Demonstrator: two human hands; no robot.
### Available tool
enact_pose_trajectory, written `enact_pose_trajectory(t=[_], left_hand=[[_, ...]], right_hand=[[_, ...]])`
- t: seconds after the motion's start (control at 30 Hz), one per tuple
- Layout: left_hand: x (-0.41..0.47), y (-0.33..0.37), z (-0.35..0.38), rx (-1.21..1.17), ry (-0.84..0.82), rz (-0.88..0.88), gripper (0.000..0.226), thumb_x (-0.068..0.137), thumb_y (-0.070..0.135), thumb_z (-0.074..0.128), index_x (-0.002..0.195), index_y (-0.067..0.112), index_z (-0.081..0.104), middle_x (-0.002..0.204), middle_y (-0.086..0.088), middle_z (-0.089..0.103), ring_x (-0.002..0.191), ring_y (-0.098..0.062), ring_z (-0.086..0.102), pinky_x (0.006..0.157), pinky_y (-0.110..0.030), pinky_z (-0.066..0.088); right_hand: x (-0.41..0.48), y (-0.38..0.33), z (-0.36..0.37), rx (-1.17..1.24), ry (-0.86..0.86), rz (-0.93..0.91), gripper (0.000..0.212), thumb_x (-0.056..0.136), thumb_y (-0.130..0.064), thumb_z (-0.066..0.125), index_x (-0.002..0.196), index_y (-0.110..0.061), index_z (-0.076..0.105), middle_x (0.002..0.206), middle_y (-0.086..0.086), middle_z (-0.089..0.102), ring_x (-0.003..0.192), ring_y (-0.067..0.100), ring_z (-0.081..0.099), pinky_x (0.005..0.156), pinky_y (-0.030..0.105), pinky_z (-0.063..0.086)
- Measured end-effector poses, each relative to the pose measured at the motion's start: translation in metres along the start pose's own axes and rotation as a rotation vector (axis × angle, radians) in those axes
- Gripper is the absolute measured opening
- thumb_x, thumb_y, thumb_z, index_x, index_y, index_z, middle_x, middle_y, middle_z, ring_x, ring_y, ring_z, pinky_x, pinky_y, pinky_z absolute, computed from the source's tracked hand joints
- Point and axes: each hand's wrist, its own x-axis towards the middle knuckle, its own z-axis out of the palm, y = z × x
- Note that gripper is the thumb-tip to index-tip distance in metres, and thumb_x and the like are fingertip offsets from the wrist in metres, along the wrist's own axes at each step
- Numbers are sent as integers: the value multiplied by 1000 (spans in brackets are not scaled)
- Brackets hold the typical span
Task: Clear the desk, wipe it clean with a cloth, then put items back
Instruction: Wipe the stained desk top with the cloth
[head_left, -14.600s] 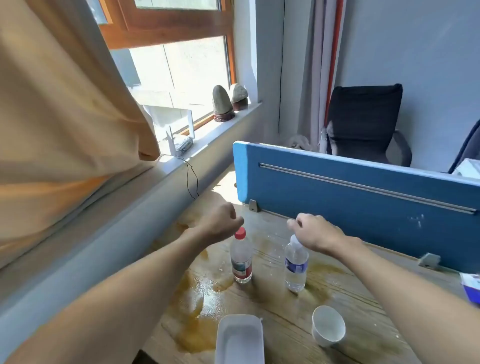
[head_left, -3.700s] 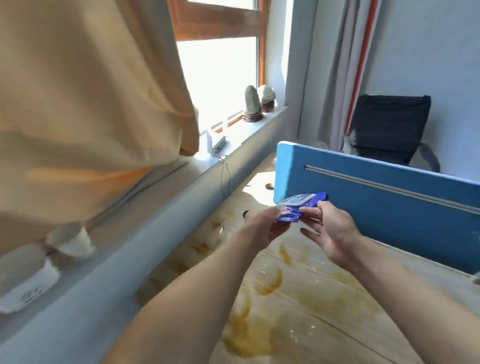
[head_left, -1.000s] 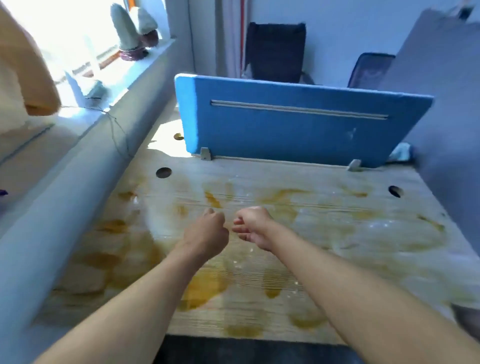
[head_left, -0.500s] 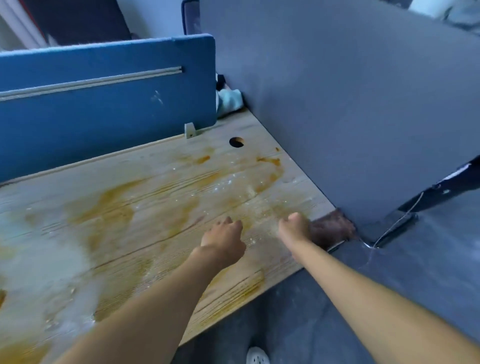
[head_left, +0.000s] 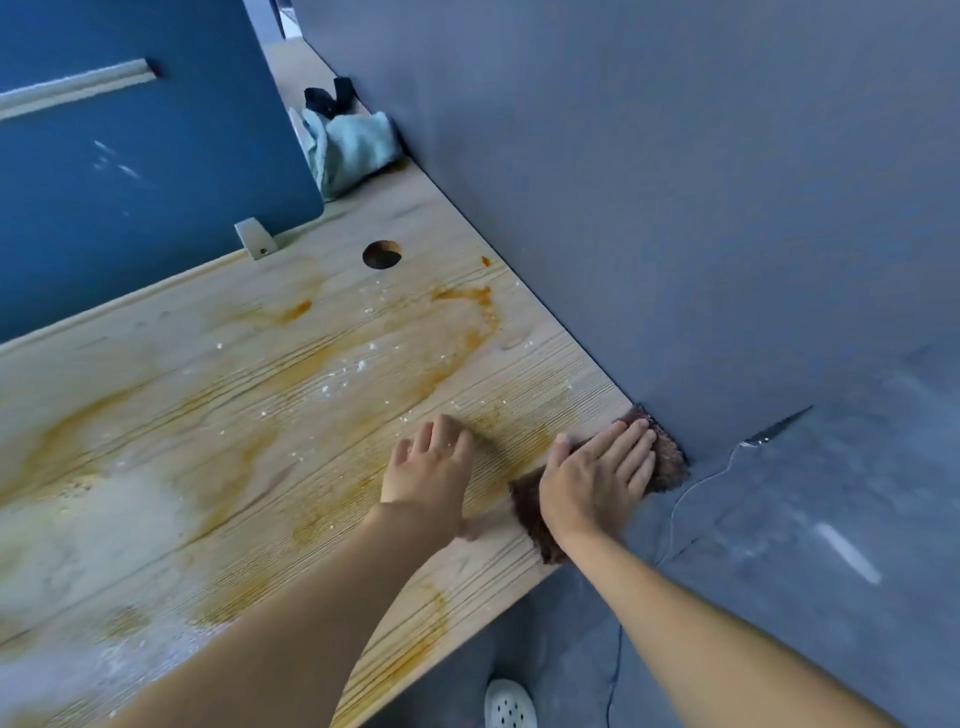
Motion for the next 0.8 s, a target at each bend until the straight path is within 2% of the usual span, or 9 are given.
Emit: enact_pose_trajectory(t=[0.1,0.2,0.27,0.33,0.43,0.5,0.6,0.7,0.8], left_hand=[[2,6,-3,35,-7,-32,105,76,38,82,154,17,15,161,-14,7,150,-32,7,123,-45,15],[3,12,-10,68,-25,-54,102,74,31,83,151,16,17,158,-17,10,148,-34,11,123,-45,16],[5,14,-11,75,-36,-54,100,75,27,83,151,15,18,157,-17,13,147,-35,12,123,-45,15],[6,13,-10,77,-37,-53,101,75,29,83,150,15,18,157,-17,15,147,-35,13,123,-45,16],[6,11,-7,60,-13,-45,103,73,32,85,150,16,19,155,-15,17,146,-34,15,122,-44,18],[5,8,-6,42,6,-29,100,74,30,84,149,16,19,154,-15,19,145,-33,16,122,-44,19],[6,4,-3,23,43,-10,96,74,29,84,146,17,22,151,-13,21,143,-33,17,121,-44,21],[8,0,-2,-2,33,-5,98,72,35,85,145,20,22,150,-12,21,143,-32,18,120,-45,21],[10,-2,-3,-9,42,0,98,73,34,84,146,20,20,150,-10,20,143,-33,17,121,-45,20]], right_hand=[[-7,9,6,-114,39,-272,80,100,-51,18,148,12,26,158,30,21,150,38,18,122,50,16],[-4,29,4,-229,4,-680,79,101,-56,15,150,6,20,161,24,15,152,32,13,122,48,19],[19,41,-3,-300,-33,-870,77,102,-56,15,153,2,18,163,20,12,153,28,9,123,46,18],[50,44,-10,-333,-32,-886,75,103,-55,11,155,0,16,164,17,13,153,25,8,124,44,16],[70,39,-14,-302,24,-695,76,102,-53,8,154,1,20,163,17,17,152,26,14,124,42,15],[51,32,-9,-284,30,-663,76,103,-53,8,154,2,19,163,18,15,153,28,12,124,44,16],[13,41,-5,-335,-33,-924,75,104,-56,16,155,-1,16,165,15,7,154,26,3,123,46,17],[33,47,-15,-376,-77,-1165,72,103,-53,25,157,-5,17,166,10,6,154,20,3,124,43,14],[73,35,-18,-348,-41,-995,68,104,-51,15,158,-9,15,166,7,9,154,19,8,124,41,13]])
